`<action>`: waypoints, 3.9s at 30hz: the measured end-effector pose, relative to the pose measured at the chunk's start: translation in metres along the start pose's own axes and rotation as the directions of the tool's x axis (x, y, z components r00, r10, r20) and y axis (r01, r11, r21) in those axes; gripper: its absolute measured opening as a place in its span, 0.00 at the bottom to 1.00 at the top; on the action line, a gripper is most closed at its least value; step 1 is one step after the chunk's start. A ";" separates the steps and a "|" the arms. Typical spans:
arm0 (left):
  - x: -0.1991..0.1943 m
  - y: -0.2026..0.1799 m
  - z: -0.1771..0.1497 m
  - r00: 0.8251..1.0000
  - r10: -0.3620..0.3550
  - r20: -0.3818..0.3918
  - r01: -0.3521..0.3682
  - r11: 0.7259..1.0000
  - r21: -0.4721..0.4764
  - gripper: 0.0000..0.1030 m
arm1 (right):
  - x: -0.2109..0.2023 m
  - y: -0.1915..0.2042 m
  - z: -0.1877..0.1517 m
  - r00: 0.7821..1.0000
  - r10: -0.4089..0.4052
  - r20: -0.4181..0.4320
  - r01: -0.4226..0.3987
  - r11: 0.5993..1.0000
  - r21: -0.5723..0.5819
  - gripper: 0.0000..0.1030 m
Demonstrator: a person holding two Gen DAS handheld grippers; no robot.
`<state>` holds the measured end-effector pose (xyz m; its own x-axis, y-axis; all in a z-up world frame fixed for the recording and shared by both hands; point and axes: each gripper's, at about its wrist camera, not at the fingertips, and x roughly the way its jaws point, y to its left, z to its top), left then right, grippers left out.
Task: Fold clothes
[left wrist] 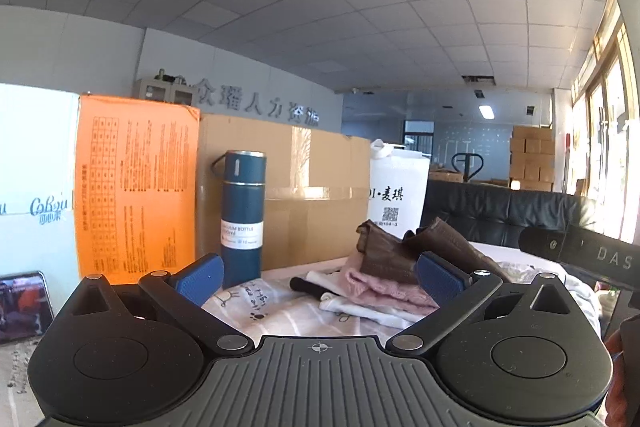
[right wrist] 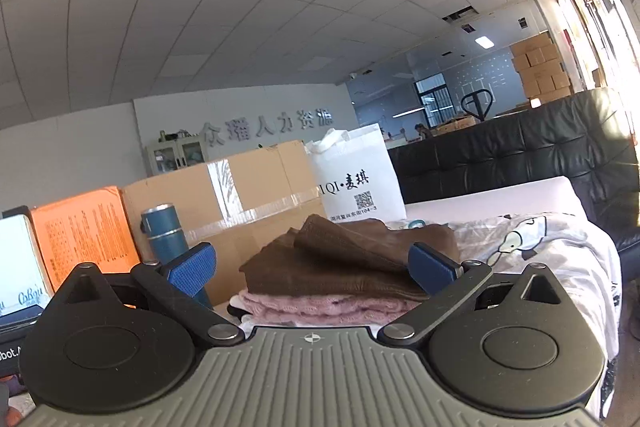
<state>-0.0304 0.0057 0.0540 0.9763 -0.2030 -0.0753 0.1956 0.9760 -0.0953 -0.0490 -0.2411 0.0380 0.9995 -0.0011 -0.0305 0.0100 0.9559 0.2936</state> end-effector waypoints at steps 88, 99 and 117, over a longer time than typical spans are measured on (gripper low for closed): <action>-0.006 -0.010 -0.044 0.992 0.119 0.034 -0.122 0.984 0.127 1.00 | 0.036 0.042 -0.063 0.981 -0.185 -0.048 0.165 0.946 -0.280 1.00; -0.006 -0.010 -0.044 0.992 0.118 0.034 -0.122 0.984 0.128 1.00 | 0.036 0.042 -0.063 0.982 -0.184 -0.051 0.163 0.947 -0.278 1.00; -0.005 -0.010 -0.044 0.992 0.118 0.037 -0.122 0.984 0.128 1.00 | 0.038 0.041 -0.064 0.981 -0.185 -0.062 0.161 0.947 -0.278 1.00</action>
<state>-0.0415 -0.0068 0.0117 0.9953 -0.0831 -0.0496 0.0852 0.9955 0.0420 -0.0121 -0.1830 -0.0119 0.9767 -0.1599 -0.1434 0.1626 0.9867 0.0078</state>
